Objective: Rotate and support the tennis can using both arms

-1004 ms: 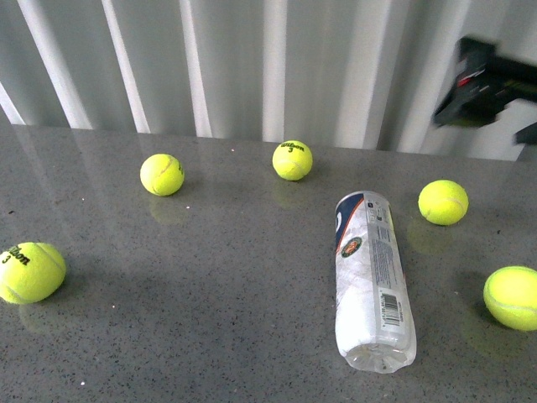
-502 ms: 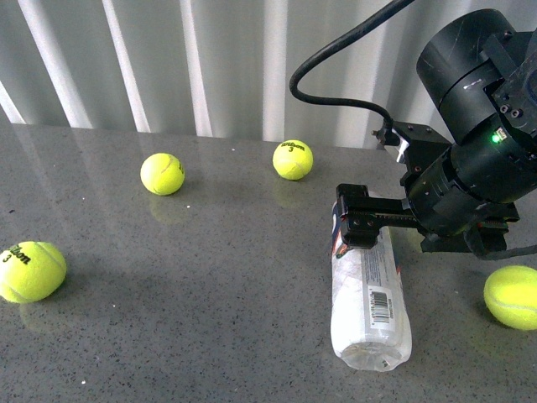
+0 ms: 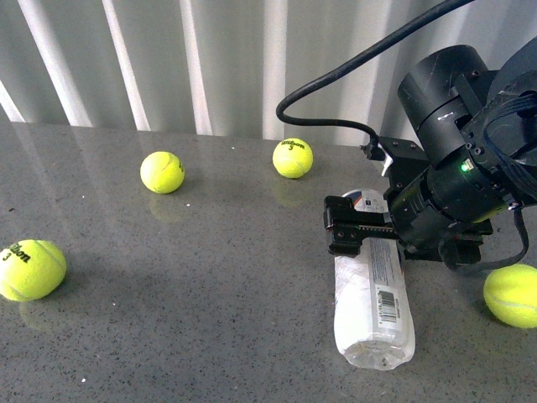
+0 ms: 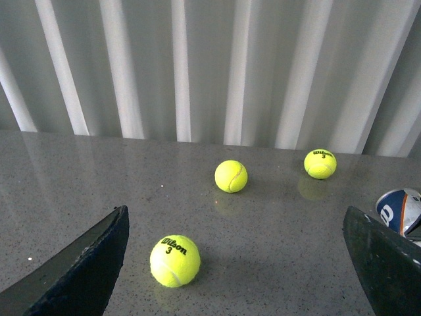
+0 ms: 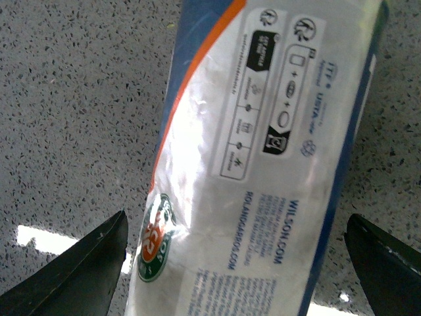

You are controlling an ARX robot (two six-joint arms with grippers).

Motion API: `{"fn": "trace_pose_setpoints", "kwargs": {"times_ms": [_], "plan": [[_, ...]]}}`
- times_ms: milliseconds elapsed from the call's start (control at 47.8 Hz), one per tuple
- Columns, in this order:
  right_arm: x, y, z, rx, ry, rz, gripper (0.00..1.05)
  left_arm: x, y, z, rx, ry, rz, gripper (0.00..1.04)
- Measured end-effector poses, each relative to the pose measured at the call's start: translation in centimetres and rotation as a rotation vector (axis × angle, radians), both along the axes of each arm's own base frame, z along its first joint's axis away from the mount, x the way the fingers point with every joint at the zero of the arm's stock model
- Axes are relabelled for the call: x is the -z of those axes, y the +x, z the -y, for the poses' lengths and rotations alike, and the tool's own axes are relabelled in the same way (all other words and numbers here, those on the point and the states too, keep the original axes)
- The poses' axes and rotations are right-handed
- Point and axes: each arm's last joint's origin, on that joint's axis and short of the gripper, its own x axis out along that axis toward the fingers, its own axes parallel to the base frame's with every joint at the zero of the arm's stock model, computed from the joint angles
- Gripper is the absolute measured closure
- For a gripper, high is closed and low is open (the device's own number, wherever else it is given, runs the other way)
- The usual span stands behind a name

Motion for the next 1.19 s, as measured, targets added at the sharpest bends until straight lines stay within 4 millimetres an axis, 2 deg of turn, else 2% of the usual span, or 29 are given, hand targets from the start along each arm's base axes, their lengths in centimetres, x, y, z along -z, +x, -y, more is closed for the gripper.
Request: {"fn": "trace_pose_setpoints", "kwargs": {"times_ms": [126, 419, 691, 879, 1025, 1193], "plan": [[0.2, 0.1, -0.4, -0.007, -0.001, 0.002, 0.09, 0.0, 0.0, 0.0, 0.0, 0.0, 0.0, 0.07], [0.4, 0.1, -0.6, -0.013, 0.0, 0.007, 0.55, 0.0, 0.0, 0.0, 0.0, 0.0, 0.0, 0.07], [0.1, 0.2, -0.5, -0.007, -0.007, 0.02, 0.83, 0.0, 0.0, 0.0, 0.0, 0.0, 0.0, 0.07], [-0.4, 0.1, -0.5, -0.005, -0.009, 0.03, 0.92, 0.0, 0.0, 0.0, 0.0, 0.0, 0.0, 0.07], [-1.0, 0.0, -0.5, -0.004, -0.017, 0.035, 0.94, 0.0, 0.0, 0.0, 0.0, 0.0, 0.0, 0.07], [-3.2, -0.1, -0.5, -0.009, -0.04, 0.119, 0.97, 0.0, 0.0, 0.0, 0.0, 0.0, 0.0, 0.07]]}}
